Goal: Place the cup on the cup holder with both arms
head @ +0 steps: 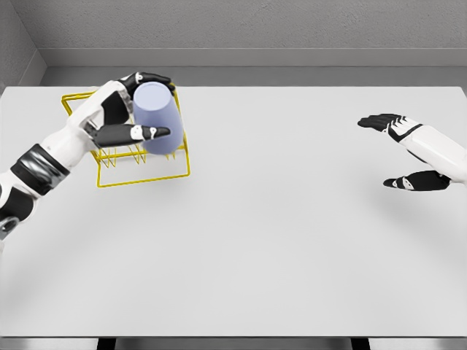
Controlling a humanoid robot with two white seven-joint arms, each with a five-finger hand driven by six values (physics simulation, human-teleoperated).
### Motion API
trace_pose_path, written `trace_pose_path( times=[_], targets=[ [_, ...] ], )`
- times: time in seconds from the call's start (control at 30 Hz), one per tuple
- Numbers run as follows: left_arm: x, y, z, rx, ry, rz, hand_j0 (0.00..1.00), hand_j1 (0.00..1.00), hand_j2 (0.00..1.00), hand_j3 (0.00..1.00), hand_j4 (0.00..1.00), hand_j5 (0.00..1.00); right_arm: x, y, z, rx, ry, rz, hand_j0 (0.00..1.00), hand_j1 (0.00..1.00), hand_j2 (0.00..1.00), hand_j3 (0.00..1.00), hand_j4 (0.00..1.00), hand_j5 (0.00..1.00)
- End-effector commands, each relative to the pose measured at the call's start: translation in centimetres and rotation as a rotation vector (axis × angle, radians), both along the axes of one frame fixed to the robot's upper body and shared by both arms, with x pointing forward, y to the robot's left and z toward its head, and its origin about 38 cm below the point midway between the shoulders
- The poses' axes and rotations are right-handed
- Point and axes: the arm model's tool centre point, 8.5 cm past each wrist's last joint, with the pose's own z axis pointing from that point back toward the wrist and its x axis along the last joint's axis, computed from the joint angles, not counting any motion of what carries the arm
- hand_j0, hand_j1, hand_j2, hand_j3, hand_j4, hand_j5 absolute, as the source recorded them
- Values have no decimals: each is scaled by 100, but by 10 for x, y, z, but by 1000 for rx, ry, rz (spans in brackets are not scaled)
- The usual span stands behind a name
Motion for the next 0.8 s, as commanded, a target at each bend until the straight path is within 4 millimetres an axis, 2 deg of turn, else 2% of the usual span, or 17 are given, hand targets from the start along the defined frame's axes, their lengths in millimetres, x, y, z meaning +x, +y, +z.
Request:
trace_pose_path(
  times=[0.0, 0.4, 0.5, 0.57, 0.77],
  targets=[
    [3, 5, -3, 0, 11, 18, 68, 68, 68, 68, 68, 68, 0, 0, 1, 8, 1, -1, 100, 100, 100, 100, 100, 100],
    [5, 3, -2, -8, 12, 18, 69, 69, 69, 69, 69, 69, 0, -1, 0, 8, 2, -2, 100, 100, 100, 100, 100, 100],
    [5, 2, -2, -1, 10, 18, 92, 92, 92, 92, 92, 92, 0, -1, 0, 9, 4, -4, 100, 100, 100, 100, 100, 100],
    [6, 2, -1, 0, 6, 18, 99, 99, 99, 99, 99, 99, 0, -2, 0, 9, 2, -6, 100, 100, 100, 100, 100, 100],
    [7, 2, 2, 0, -1, 18, 100, 100, 100, 100, 100, 100, 0, -2, 1, 9, 1, -7, 100, 100, 100, 100, 100, 100]
  ],
)
